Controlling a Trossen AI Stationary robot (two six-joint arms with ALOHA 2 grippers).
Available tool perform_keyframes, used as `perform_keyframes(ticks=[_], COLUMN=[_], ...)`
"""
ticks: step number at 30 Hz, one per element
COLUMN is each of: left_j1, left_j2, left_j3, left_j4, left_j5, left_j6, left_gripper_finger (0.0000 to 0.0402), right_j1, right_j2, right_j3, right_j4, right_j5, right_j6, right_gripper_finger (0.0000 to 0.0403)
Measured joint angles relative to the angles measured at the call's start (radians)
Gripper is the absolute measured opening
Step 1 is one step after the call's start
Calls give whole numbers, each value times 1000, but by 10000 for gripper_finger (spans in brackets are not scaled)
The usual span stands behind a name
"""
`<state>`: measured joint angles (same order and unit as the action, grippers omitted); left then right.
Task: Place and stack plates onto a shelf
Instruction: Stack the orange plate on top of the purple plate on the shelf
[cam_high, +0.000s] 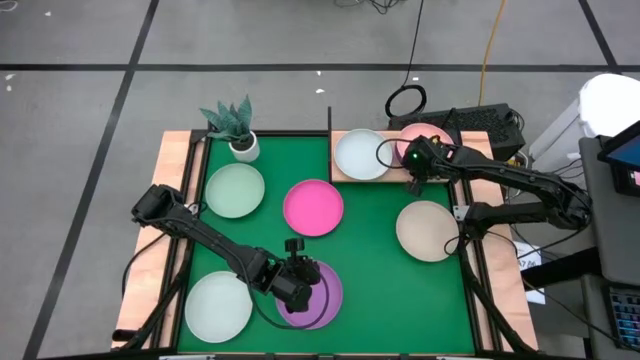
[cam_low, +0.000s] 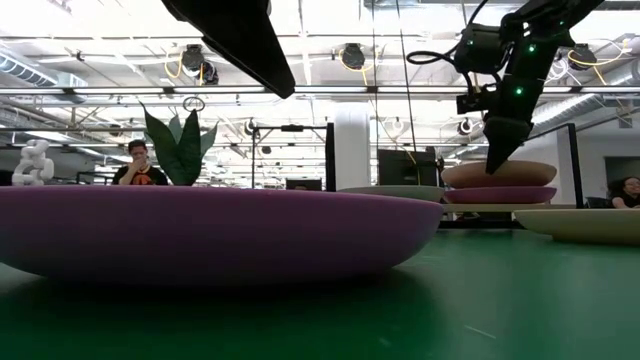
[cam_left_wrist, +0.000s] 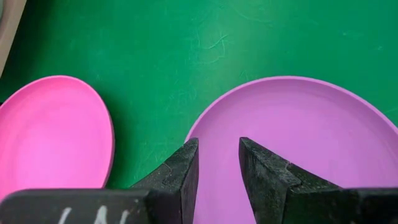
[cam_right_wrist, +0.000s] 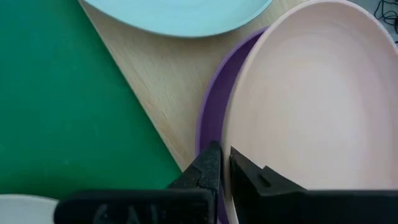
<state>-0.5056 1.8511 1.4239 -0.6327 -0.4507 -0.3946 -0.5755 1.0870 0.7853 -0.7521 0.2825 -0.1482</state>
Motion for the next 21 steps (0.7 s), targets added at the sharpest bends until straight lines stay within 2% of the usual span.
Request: perform_keyframes(ticks=[14,21], left_j1=[0,0], left_j2=[0,0], left_j3=[0,0], left_j4=[0,0], left_j5=[1,5], left_j6=[-2,-3], left_gripper_finger=[120,120], right_j1=[0,0], right_j2=[0,0], right_j3=[0,0], right_j4=[0,0], right_j5=[-1,-1], right_j6=[0,-2], right_gripper_finger=[39,84])
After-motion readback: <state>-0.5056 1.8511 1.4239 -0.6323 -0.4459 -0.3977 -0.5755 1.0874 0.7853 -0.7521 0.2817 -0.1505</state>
